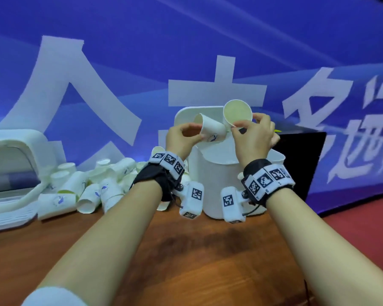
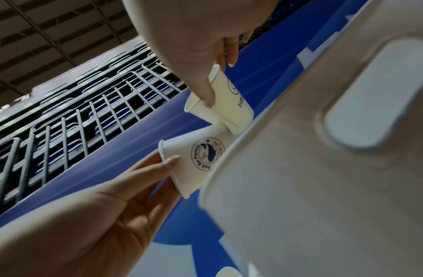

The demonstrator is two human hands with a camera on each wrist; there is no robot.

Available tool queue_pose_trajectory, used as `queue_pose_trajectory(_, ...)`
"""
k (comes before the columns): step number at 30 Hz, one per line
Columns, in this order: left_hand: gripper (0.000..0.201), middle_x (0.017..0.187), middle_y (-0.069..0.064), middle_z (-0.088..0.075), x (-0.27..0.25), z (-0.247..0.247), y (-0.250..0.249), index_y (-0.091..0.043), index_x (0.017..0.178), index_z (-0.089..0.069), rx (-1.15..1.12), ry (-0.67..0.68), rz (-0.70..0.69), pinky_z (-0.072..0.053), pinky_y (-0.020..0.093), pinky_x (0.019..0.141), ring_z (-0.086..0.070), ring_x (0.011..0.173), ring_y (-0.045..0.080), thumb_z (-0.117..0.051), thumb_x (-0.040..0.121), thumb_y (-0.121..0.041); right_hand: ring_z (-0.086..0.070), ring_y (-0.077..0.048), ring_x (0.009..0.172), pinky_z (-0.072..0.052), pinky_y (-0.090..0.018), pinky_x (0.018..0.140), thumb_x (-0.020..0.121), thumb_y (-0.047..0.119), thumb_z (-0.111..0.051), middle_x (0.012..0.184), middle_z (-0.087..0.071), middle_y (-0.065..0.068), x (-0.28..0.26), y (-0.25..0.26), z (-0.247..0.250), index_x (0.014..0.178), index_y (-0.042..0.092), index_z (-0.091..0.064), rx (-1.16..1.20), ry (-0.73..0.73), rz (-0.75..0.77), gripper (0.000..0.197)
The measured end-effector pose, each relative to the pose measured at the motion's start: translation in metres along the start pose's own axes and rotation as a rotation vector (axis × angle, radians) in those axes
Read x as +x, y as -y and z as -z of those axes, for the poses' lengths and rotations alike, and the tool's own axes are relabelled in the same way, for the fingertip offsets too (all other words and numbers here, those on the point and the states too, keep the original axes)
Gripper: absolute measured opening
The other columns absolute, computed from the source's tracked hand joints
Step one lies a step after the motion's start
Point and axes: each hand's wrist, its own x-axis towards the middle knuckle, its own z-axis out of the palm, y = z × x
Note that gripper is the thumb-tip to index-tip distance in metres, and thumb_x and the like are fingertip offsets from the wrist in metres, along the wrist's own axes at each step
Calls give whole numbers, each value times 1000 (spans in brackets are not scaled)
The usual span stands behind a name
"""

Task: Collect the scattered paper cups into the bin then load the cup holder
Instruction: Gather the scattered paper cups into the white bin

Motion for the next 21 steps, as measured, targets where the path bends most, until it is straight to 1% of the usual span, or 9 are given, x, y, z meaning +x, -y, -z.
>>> queue_pose_trajectory(2,25,91,3,-72,5,-22,8,-16,91,-73,-6,46,26,-52,29,91,-68,90,16,-78,73,-1,-39,-19,123,-20,-36,99,82,31,-66,126,-48,3,5,-18,2,93,29,-74,-39,-3,-33,14)
queue_pose_trajectory(4,26,95,8,-72,8,-38,16,-9,97,-73,2,91,34,-51,26,89,-66,88,15,-78,73,0,-38,-21,124,-21,-37,99,82,31,-63,127,-48,2,9,-31,2,95,29,-74,-102,42,-86,17)
queue_pose_trajectory(6,29,101,9,-72,8,-49,22,-5,103,-71,19,164,18,-49,18,86,-66,89,13,-77,75,-2,-35,-24,128,-22,-41,101,81,33,-64,134,-46,0,11,-42,0,104,33,-70,-196,174,-134,23)
queue_pose_trajectory(8,28,105,4,-72,6,-51,26,-7,106,-70,68,221,-9,-44,6,82,-66,94,8,-76,79,-11,-31,-26,133,-22,-45,105,81,38,-65,142,-39,-1,10,-49,-2,113,35,-65,-226,310,-174,32)
queue_pose_trajectory(9,25,106,2,-72,6,-50,27,-9,106,-70,94,218,-18,-43,3,81,-65,96,6,-74,82,-15,-30,-25,135,-23,-45,105,81,40,-65,144,-38,-1,9,-50,-3,114,35,-64,-211,338,-186,34)
queue_pose_trajectory(10,22,107,2,-72,6,-47,29,-10,105,-70,115,199,-20,-42,3,82,-65,97,6,-71,84,-17,-31,-25,134,-24,-44,105,82,39,-64,143,-38,0,8,-49,-4,114,34,-64,-187,343,-180,32)
queue_pose_trajectory(14,13,103,2,-72,7,-21,34,-14,96,-71,105,72,9,-49,26,95,-65,100,13,-63,87,-8,-37,-24,127,-31,-40,101,84,31,-60,130,-49,1,-2,-34,-8,106,31,-68,-97,346,-59,23)
queue_pose_trajectory(18,22,101,2,-72,3,16,34,-10,98,-72,141,51,45,-50,24,94,-66,100,13,-59,83,1,-40,-24,126,-31,-36,97,85,27,-59,125,-52,-2,-14,-7,-14,105,30,-69,-9,400,40,22)
queue_pose_trajectory(21,27,98,3,-72,-2,43,31,-12,94,-71,170,50,62,-50,26,93,-66,99,14,-58,80,7,-41,-24,125,-31,-37,100,85,26,-61,124,-52,-3,-24,19,-17,105,29,-69,30,443,131,21)
